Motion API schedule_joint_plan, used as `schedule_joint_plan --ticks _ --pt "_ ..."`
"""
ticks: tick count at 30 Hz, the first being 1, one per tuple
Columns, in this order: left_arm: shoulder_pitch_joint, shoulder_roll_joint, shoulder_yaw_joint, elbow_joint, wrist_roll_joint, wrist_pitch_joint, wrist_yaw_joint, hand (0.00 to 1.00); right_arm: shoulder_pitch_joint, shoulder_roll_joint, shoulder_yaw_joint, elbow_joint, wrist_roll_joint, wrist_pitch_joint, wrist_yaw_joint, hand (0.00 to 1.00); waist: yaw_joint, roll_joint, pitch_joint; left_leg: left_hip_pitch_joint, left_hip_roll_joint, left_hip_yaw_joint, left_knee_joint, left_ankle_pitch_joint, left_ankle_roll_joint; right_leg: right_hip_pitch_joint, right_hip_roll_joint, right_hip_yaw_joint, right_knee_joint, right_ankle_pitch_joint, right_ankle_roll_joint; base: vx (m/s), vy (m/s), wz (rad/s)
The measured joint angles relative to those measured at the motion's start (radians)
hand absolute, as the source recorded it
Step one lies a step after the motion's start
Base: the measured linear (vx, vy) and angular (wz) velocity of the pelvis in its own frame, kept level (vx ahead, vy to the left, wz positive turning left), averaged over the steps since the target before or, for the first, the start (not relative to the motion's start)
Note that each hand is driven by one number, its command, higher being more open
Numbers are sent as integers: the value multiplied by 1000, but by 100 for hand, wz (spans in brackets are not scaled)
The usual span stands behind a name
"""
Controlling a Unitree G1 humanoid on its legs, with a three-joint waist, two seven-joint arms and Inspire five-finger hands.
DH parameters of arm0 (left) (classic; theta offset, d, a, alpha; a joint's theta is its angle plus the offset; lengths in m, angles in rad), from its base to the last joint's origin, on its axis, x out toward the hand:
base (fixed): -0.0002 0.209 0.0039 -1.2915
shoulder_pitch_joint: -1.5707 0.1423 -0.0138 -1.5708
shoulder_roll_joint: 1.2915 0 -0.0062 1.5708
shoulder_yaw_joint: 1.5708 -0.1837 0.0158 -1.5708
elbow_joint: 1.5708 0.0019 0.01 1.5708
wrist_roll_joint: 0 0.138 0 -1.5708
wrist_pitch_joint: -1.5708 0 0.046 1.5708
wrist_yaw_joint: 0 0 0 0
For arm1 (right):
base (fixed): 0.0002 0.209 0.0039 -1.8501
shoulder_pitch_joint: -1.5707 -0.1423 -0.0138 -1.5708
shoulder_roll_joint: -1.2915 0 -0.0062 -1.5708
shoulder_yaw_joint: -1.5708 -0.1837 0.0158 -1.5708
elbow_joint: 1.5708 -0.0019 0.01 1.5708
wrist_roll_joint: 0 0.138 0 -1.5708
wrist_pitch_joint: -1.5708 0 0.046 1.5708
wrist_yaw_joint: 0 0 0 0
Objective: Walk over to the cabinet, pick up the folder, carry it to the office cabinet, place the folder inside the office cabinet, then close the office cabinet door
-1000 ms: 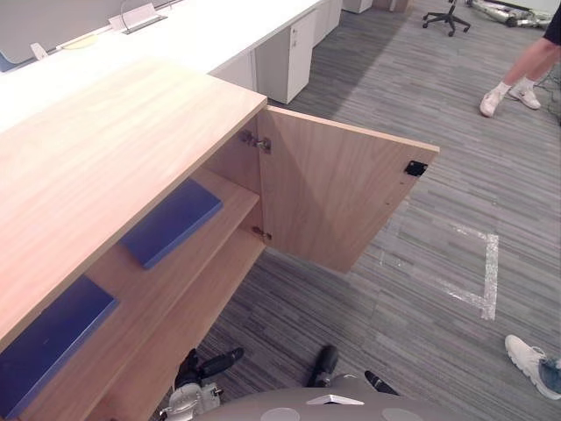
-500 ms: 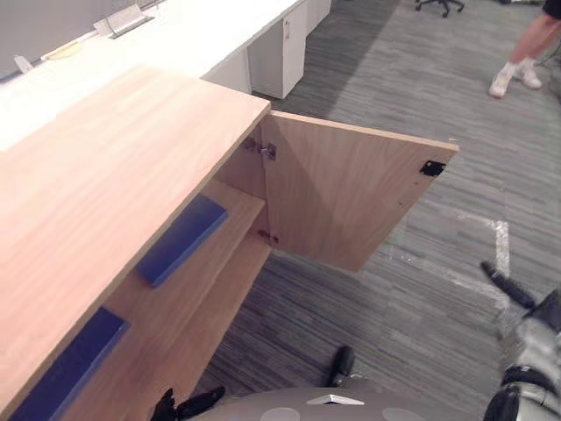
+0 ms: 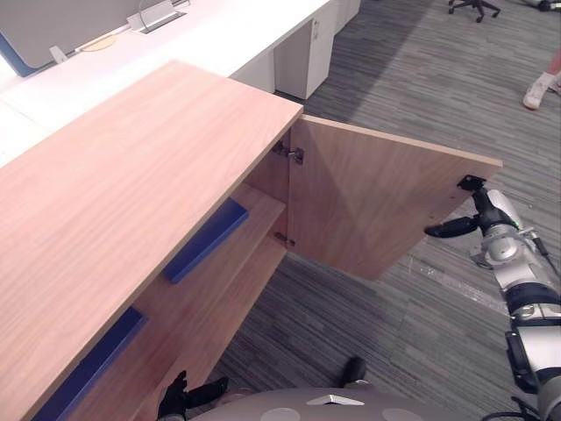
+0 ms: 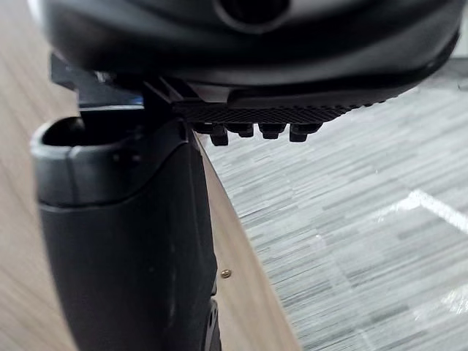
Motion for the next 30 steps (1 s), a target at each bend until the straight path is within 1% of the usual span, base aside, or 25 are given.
schedule_joint_plan --ticks 2,5,7,10,14,17,19,20,21,22,23,24,26,27,30 --pt "1 -1 0 -1 0 -1 -2 100 -30 -20 37 32 -62 -9 9 100 -10 1 5 0 -6 -18 0 2 4 8 -10 -14 0 4 5 -16 22 12" --pt "1 -1 -1 -3 1 -7 -7 100 -65 -45 95 70 -121 -11 20 100 -11 0 11 -1 -10 -27 0 3 6 10 -17 -20 0 7 9 -33 10 7" --pt "0 -1 -1 -11 1 -17 -13 100 -91 -64 140 92 -168 -11 36 100 -11 0 30 -3 -11 -39 0 7 11 15 -18 -29 0 8 9 -52 -15 12" --pt "0 -1 -3 -26 1 -19 -19 100 -125 -77 173 108 -199 -12 37 100 -10 1 52 -9 -10 -51 0 12 17 16 -18 -37 -1 8 9 -65 -30 9" --pt "0 -1 -10 -44 0 -20 -19 100 -145 -85 199 97 -252 -12 37 100 -11 -1 70 -22 -10 -60 1 19 14 8 -17 -38 -6 6 9 -96 -39 2" --pt "0 1 -10 -56 0 -20 -19 100 -104 -115 217 -40 -321 -12 38 100 -24 1 90 -29 -2 -59 2 21 10 -1 -11 -33 -6 -2 13 -90 -61 -8" --pt "1 0 -9 -59 1 -19 -20 100 -40 -145 216 -180 -354 -13 37 100 -31 6 92 -35 10 -53 3 22 4 -13 3 -25 -6 -7 14 -38 -86 -14" --pt "3 1 -9 -62 2 -19 -20 100 21 -169 211 -275 -381 -13 36 100 -34 12 89 -34 24 -50 3 23 -1 -14 17 -22 -6 -13 11 -4 -84 -12" --pt "6 1 -9 -63 2 -18 -20 100 46 -174 206 -316 -390 -13 36 100 -40 13 89 -34 31 -49 2 22 -6 -15 24 -21 -6 -15 8 17 -107 -15" --pt "14 2 -7 -69 3 -17 -21 100 110 -181 192 -425 -390 -13 32 100 -55 14 88 -33 46 -45 0 23 -12 -20 41 -19 -6 -20 3 23 -90 -13" --pt "16 3 -7 -71 3 -17 -21 100 124 -183 190 -448 -390 -13 30 100 -57 14 88 -33 49 -43 0 23 -13 -22 44 -17 -6 -21 3 31 -84 -24" --pt "17 5 -1 -71 3 -16 -22 100 173 -189 181 -529 -390 -13 28 100 -61 15 88 -32 60 -41 0 23 -16 -27 53 -10 -6 -22 -1 24 -45 -22" --pt "16 7 -1 -71 13 -15 -27 100 229 -190 173 -625 -390 -13 28 100 -75 16 87 -30 68 -40 1 26 -22 -28 68 -6 -1 -24 -4 28 -48 -22" --pt "16 6 -1 -70 33 -16 -29 100 260 -192 173 -674 -389 -13 28 100 -79 16 87 -23 73 -37 1 30 -22 -28 80 3 -1 -24 -4 16 -42 -21" --pt "13 6 -7 -69 42 -16 -38 100 324 -193 180 -774 -384 -13 28 100 -80 18 85 -15 79 -17 1 43 -21 -31 87 24 -1 -24 -5 -33 2 -23"
